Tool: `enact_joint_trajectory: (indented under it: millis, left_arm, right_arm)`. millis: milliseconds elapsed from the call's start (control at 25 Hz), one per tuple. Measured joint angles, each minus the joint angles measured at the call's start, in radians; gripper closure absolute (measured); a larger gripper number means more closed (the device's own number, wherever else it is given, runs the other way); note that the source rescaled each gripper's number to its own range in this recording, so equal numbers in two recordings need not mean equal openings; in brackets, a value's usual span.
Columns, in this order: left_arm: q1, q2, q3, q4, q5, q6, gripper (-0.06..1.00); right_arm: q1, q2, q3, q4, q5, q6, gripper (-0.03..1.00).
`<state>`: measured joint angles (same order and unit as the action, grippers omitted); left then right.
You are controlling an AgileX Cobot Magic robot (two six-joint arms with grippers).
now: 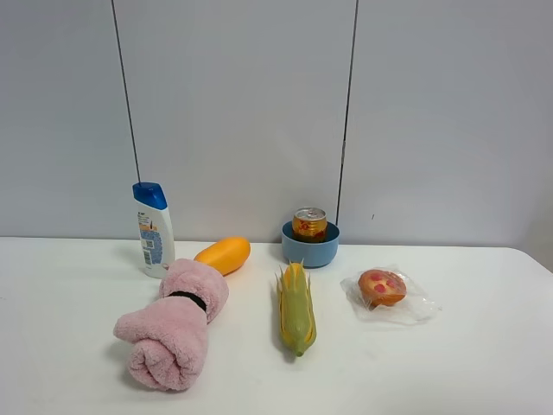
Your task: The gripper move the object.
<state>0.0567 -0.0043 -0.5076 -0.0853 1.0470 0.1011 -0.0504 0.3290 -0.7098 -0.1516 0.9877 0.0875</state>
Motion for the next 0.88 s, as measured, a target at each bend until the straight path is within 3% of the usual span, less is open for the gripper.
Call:
enact_joint_trajectory:
  millis: [360, 880]
  left_arm:
    - [0.000, 0.000, 0.000, 0.000, 0.000, 0.000, -0.06]
    - [0.000, 0.000, 0.000, 0.000, 0.000, 0.000, -0.06]
  right_arm:
    - [-0.001, -0.081, 0.173, 0.035, 0.024, 0.000, 0.04]
    - [-0.001, -0.184, 0.205, 0.075, 0.076, -0.035, 0.04]
